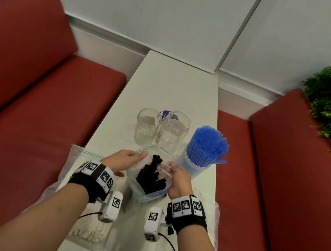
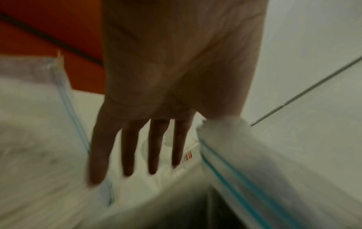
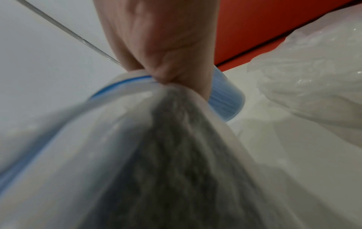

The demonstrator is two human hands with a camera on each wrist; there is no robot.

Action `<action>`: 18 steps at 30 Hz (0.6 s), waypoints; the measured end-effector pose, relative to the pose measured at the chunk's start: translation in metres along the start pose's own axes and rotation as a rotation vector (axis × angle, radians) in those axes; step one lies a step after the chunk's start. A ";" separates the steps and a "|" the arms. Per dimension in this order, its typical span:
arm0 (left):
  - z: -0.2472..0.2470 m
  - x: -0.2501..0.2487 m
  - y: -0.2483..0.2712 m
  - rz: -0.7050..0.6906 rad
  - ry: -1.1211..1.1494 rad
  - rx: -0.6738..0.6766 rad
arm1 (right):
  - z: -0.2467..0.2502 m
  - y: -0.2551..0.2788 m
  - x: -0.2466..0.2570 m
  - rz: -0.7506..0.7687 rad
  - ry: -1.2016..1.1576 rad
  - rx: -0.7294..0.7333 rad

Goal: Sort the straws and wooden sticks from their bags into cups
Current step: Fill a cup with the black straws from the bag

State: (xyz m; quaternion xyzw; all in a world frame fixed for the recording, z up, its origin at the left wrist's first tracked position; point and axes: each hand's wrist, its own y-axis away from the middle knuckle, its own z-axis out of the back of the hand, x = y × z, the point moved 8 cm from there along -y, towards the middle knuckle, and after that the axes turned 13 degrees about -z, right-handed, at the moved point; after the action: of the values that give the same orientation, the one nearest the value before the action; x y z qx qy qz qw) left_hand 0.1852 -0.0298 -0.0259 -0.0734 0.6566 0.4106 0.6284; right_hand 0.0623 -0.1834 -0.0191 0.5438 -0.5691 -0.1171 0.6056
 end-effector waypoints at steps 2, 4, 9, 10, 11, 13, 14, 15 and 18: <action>0.002 0.004 0.009 0.135 -0.164 0.180 | 0.000 -0.001 0.000 -0.027 -0.069 -0.021; -0.004 0.005 0.021 0.238 -0.168 0.372 | -0.003 -0.001 -0.001 -0.072 -0.139 -0.031; -0.035 -0.013 0.043 0.214 0.190 0.565 | -0.019 0.000 -0.004 -0.190 -0.264 0.027; -0.037 -0.017 0.040 0.184 0.304 0.530 | -0.019 -0.002 -0.004 -0.174 -0.253 0.028; -0.037 -0.019 0.036 0.151 0.383 0.486 | -0.016 -0.005 -0.003 -0.145 -0.209 0.012; -0.030 -0.021 0.026 0.082 0.443 0.397 | -0.007 -0.012 -0.001 -0.071 -0.026 -0.040; -0.025 -0.020 0.022 0.062 0.454 0.343 | -0.005 -0.013 -0.002 -0.043 0.089 -0.044; -0.020 -0.018 0.018 0.058 0.466 0.285 | -0.005 -0.013 -0.003 -0.028 0.185 -0.024; -0.014 -0.007 0.008 0.082 0.586 0.098 | -0.011 -0.006 -0.010 -0.031 0.421 0.121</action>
State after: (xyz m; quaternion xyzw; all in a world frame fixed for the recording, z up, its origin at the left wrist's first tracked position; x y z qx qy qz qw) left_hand 0.1708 -0.0365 -0.0176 -0.1316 0.8315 0.3649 0.3978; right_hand 0.0712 -0.1722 -0.0272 0.6003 -0.4276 0.0242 0.6754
